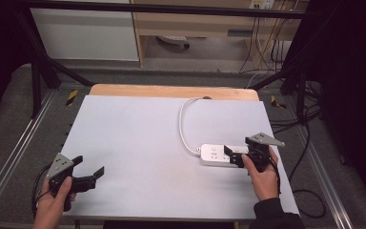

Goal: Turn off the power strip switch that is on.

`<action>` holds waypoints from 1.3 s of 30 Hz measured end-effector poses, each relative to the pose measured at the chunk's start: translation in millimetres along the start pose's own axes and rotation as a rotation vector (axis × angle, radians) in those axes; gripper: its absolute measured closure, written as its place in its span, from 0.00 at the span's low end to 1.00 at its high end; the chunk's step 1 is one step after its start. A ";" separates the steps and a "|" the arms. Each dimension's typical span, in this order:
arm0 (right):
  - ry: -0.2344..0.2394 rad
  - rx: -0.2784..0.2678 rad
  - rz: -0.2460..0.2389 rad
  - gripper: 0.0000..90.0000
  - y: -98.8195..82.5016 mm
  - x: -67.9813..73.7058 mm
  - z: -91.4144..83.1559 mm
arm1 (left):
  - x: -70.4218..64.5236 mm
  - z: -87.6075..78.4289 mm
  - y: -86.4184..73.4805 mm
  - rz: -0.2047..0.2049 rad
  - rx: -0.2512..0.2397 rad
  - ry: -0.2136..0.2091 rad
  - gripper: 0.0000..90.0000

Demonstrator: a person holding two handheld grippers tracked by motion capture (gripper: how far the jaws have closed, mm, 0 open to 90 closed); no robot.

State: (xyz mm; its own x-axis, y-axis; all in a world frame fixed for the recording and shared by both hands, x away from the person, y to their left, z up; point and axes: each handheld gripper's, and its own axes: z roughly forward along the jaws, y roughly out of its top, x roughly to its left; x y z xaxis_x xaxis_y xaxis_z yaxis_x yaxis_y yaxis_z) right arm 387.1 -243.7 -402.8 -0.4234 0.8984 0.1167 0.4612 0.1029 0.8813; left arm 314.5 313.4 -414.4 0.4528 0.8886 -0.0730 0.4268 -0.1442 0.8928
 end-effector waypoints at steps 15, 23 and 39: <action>-0.014 0.010 -0.020 0.04 -8.2 -4.6 -16.6 | 0.4 -0.5 -0.1 -0.003 0.001 0.000 0.07; -0.028 -0.010 -0.021 0.04 -13.8 -8.6 -32.8 | 1.1 -1.1 -0.1 -0.005 -0.002 0.003 0.07; -0.025 -0.036 -0.035 0.06 -31.9 -14.9 -52.9 | 2.4 -2.7 0.1 -0.006 -0.009 0.002 0.07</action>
State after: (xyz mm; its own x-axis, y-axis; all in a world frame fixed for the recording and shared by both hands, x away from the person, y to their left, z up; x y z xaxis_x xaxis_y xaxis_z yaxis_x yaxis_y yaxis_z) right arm 337.4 -282.9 -408.5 -0.4189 0.9050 0.0742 0.4181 0.1197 0.9005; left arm 313.5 316.7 -413.3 0.4481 0.8906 -0.0777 0.4224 -0.1343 0.8964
